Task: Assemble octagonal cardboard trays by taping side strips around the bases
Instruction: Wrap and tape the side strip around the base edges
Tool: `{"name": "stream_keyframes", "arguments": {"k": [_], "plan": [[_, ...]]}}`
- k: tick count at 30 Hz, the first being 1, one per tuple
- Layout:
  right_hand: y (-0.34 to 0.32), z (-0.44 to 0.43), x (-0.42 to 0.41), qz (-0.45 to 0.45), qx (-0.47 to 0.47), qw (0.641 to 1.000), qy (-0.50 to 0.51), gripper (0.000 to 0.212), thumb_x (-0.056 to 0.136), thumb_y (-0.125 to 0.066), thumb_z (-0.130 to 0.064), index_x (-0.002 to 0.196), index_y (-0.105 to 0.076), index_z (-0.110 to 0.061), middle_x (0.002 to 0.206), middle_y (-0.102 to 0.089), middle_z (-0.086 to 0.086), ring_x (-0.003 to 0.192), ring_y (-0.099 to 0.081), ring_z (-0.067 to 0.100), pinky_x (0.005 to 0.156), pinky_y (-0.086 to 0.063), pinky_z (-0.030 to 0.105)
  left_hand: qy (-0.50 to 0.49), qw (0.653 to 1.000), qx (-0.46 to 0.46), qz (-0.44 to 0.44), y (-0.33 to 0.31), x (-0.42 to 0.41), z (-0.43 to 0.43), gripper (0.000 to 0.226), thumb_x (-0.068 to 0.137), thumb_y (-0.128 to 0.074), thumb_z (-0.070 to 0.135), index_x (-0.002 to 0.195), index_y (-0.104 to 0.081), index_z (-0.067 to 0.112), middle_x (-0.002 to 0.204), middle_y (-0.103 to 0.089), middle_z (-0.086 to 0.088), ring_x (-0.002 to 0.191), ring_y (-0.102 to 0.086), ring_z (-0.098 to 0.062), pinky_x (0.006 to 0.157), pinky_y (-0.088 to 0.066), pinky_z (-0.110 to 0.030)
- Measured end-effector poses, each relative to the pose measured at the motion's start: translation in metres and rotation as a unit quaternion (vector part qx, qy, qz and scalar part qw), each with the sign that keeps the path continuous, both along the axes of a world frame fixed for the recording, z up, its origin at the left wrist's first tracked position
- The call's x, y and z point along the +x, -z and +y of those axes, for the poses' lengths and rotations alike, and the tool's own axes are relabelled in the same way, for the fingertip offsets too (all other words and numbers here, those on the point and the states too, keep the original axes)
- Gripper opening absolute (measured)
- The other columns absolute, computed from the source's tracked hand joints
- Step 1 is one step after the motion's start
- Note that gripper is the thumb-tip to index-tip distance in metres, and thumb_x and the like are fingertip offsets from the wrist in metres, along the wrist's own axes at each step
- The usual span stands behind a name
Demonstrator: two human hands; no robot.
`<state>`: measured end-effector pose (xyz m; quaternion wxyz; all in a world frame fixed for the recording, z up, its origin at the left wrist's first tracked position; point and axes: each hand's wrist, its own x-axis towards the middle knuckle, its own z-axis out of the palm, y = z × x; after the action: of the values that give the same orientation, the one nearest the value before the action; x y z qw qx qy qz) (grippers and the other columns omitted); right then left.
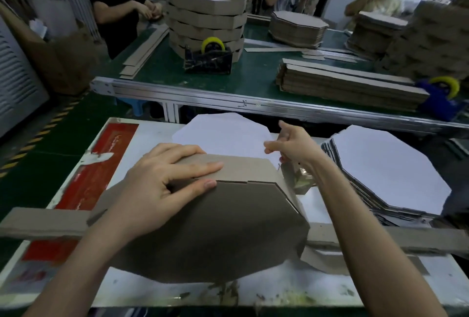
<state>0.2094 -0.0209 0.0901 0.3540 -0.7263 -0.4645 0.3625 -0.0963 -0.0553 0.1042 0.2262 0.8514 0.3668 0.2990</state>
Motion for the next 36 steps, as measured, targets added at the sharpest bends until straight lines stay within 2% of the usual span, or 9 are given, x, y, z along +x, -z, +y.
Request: {"name": "stream_keyframes", "arguments": {"k": [2,3,5,10,13,16,28,34,36], "plan": [[-0.022,-0.003,-0.022,0.006,-0.010,0.999,-0.037,0.088,0.088,-0.074,-0.016,0.156,-0.019,-0.015,0.080,-0.077,0.001,0.059,-0.051,0.011,0.053,-0.051,0.023,-0.001,1.000,0.004,-0.015,0.002,-0.012,-0.001,0.040,0.080,-0.044,0.066,0.115,-0.059,0.054,0.125,-0.053,0.021,0.123,-0.043,-0.003,0.100,-0.039,-0.036],[-0.031,-0.006,-0.034,0.003,0.002,0.999,-0.047,0.084,0.088,-0.074,-0.016,0.155,-0.024,-0.022,0.081,-0.077,0.002,0.057,-0.050,0.011,0.053,-0.052,0.023,-0.002,1.000,0.005,-0.018,0.003,-0.018,-0.001,0.038,0.081,-0.047,0.065,0.115,-0.060,0.053,0.125,-0.054,0.020,0.123,-0.043,-0.002,0.101,-0.038,-0.035],[-0.048,-0.012,-0.056,0.018,0.043,0.998,-0.050,0.062,0.088,-0.074,-0.016,0.140,-0.045,-0.031,0.082,-0.077,0.004,0.052,-0.048,0.010,0.052,-0.051,0.024,-0.005,1.000,0.002,-0.025,0.003,-0.026,-0.002,0.033,0.083,-0.054,0.057,0.115,-0.060,0.051,0.127,-0.055,0.020,0.124,-0.044,-0.001,0.103,-0.039,-0.034],[-0.079,-0.030,-0.104,0.138,0.082,0.984,-0.071,0.008,0.090,-0.067,-0.010,0.094,-0.066,-0.017,0.089,-0.077,0.009,0.040,-0.034,0.008,0.046,-0.043,0.022,0.014,0.999,0.028,0.012,0.001,-0.028,-0.009,0.035,0.086,-0.049,0.051,0.118,-0.060,0.044,0.128,-0.045,0.028,0.123,-0.036,0.006,0.101,-0.030,-0.026],[-0.089,-0.041,-0.124,0.178,0.071,0.976,-0.101,0.017,0.091,-0.057,-0.002,0.089,-0.072,-0.008,0.097,-0.076,0.010,0.039,-0.028,0.007,0.043,-0.039,0.018,0.012,1.000,0.022,0.018,0.002,-0.030,-0.008,0.038,0.088,-0.044,0.058,0.120,-0.056,0.041,0.119,-0.040,0.030,0.112,-0.029,0.013,0.092,-0.028,-0.018],[-0.091,-0.051,-0.137,0.179,0.059,0.977,-0.104,0.028,0.093,-0.047,0.001,0.086,-0.074,-0.004,0.100,-0.076,0.009,0.037,-0.026,0.007,0.041,-0.037,0.018,0.005,1.000,-0.007,0.026,0.003,-0.032,-0.006,0.050,0.081,-0.040,0.070,0.121,-0.044,0.041,0.115,-0.038,0.027,0.106,-0.035,0.005,0.085,-0.033,-0.017],[-0.067,-0.110,-0.150,0.295,0.035,0.954,-0.043,0.032,0.097,-0.037,0.004,0.093,-0.069,0.007,0.101,-0.074,0.021,0.028,-0.024,0.002,0.033,-0.030,0.014,0.036,0.999,0.028,-0.026,0.007,-0.034,-0.001,0.053,0.085,-0.064,0.047,0.121,-0.026,0.046,0.114,-0.043,0.025,0.109,-0.044,-0.006,0.085,-0.033,-0.030],[-0.052,-0.128,-0.147,0.347,0.034,0.936,-0.039,0.040,0.096,-0.033,0.006,0.089,-0.072,0.004,0.103,-0.073,0.023,0.028,-0.024,0.001,0.034,-0.032,0.014,0.045,0.995,0.080,0.031,0.006,-0.033,0.001,0.045,0.091,-0.047,0.050,0.134,-0.037,0.051,0.123,-0.054,0.017,0.112,-0.043,-0.009,0.086,-0.035,-0.031],[-0.048,-0.131,-0.147,0.353,0.033,0.934,-0.045,0.042,0.096,-0.033,0.005,0.087,-0.074,0.002,0.104,-0.073,0.023,0.028,-0.025,0.001,0.034,-0.033,0.014,0.048,0.992,0.092,0.072,0.005,-0.033,0.002,0.049,0.093,-0.035,0.055,0.142,-0.030,0.054,0.128,-0.055,0.012,0.115,-0.044,-0.012,0.090,-0.036,-0.031]]}}
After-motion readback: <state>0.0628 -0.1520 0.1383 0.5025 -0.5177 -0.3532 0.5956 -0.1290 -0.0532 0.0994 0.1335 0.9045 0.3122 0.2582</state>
